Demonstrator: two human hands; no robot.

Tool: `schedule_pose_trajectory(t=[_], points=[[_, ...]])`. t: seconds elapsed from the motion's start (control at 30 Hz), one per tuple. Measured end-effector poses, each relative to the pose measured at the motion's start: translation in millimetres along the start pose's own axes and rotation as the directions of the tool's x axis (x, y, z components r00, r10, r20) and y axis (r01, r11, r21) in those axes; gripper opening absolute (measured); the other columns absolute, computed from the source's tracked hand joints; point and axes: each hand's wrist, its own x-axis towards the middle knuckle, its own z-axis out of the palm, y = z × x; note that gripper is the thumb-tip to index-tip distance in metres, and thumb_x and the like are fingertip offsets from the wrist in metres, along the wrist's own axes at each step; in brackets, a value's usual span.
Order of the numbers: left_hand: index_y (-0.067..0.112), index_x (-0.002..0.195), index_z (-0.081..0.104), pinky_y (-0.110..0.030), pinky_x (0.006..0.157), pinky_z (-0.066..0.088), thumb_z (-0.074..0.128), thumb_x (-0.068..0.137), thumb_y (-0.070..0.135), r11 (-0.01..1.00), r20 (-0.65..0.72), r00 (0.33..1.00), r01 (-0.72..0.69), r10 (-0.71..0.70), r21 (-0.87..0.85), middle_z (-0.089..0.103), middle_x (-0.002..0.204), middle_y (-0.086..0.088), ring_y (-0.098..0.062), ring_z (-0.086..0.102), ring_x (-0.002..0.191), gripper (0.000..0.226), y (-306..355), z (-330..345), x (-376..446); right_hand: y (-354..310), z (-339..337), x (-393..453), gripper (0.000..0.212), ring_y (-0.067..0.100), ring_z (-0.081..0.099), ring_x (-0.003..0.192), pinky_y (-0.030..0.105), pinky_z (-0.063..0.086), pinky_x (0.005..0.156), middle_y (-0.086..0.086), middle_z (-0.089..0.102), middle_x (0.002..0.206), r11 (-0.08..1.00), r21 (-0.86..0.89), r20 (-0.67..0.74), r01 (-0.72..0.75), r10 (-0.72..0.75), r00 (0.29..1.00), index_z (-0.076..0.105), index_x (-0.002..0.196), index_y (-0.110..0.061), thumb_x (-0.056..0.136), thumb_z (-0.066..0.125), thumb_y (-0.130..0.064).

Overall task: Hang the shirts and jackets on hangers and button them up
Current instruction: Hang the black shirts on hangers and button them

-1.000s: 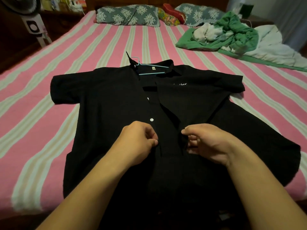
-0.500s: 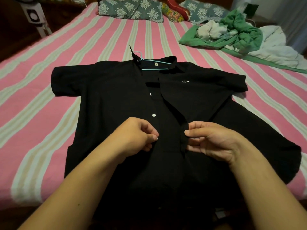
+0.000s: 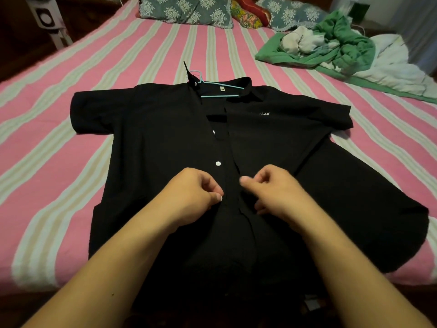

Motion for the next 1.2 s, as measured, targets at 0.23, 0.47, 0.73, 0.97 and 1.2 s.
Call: schedule_pose_trajectory(t=[0.23, 0.47, 0.73, 0.97, 1.2], points=[[0.027, 0.090, 0.073, -0.022, 0.067, 0.049, 0.070, 0.095, 0.022, 0.999, 0.031, 0.998, 0.046, -0.046, 0.023, 0.072, 0.088, 0.005, -0.007, 0.067, 0.081, 0.008, 4, -2, 0, -22, 24, 0, 0.028, 0.021, 0.061, 0.087, 0.039, 0.056, 0.078, 0.000, 0.058, 0.095, 0.804, -0.594, 0.041, 0.015, 0.011, 0.999, 0.058, 0.100, -0.023, 0.090, 0.068, -0.047], [0.027, 0.090, 0.073, -0.020, 0.065, 0.046, 0.069, 0.096, 0.023, 0.998, 0.044, 0.999, 0.024, -0.027, 0.061, 0.070, 0.090, 0.008, -0.006, 0.065, 0.084, 0.009, 4, 0, 2, -31, 19, 10, 0.029, 0.024, 0.064, 0.095, 0.036, 0.057, 0.084, 0.008, 0.062, 0.109, 0.775, -0.628, 0.103, -0.061, 0.161, 0.982, 0.063, 0.116, -0.015, 0.093, 0.069, -0.031], [0.027, 0.090, 0.074, -0.020, 0.069, 0.049, 0.070, 0.095, 0.024, 0.997, 0.034, 0.999, -0.011, 0.009, 0.070, 0.071, 0.090, 0.008, -0.006, 0.066, 0.086, 0.007, 3, -3, -1, -12, -8, 9, 0.011, 0.017, 0.061, 0.075, 0.030, 0.052, 0.071, 0.004, 0.063, 0.079, 0.977, -0.214, 0.257, -0.024, 0.080, 0.963, 0.066, 0.085, -0.015, 0.096, 0.064, -0.017], [0.032, 0.090, 0.070, -0.023, 0.075, 0.053, 0.070, 0.094, 0.025, 0.976, 0.025, 0.997, -0.080, 0.076, 0.204, 0.067, 0.094, 0.011, -0.004, 0.063, 0.087, 0.008, 4, 2, -2, -1, -14, -3, 0.028, 0.011, 0.050, 0.058, 0.025, 0.046, 0.060, 0.001, 0.053, 0.063, 0.977, 0.187, 0.263, -0.099, 0.047, 0.964, 0.058, 0.067, -0.016, 0.095, 0.063, -0.014], [0.034, 0.087, 0.065, -0.027, 0.075, 0.052, 0.063, 0.097, 0.028, 0.954, -0.115, 0.984, -0.098, 0.135, 0.284, 0.064, 0.096, 0.011, -0.005, 0.060, 0.090, 0.011, 8, 9, -8, -15, 7, -23, 0.022, 0.022, 0.062, 0.077, 0.038, 0.053, 0.068, 0.005, 0.064, 0.089, 0.925, -0.368, -0.100, 0.090, -0.135, 0.986, 0.059, 0.088, -0.014, 0.100, 0.051, -0.031]])
